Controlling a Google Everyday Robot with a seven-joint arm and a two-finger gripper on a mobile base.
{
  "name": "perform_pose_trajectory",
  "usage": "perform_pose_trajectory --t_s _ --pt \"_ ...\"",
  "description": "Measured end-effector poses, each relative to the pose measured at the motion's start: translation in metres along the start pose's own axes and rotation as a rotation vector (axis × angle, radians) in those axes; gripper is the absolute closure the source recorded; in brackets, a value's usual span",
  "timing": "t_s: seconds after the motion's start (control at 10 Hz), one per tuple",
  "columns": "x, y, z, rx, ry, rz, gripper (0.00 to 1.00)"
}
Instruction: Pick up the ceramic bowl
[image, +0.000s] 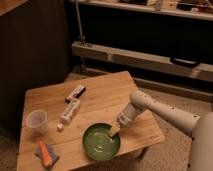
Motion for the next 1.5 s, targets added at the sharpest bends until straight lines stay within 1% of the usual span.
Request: perform_pose_trajectory --t_s 1.3,1.4,1.5 --pt "-0.0003 -0.0023 0.0 -0.001 -0.003 0.001 1.0" --pt "-0.0005 -0.0022 0.0 -0.001 -0.003 0.001 0.97" --pt "-0.0006 -0.0021 -0.0001 -0.001 -0.003 0.001 0.88"
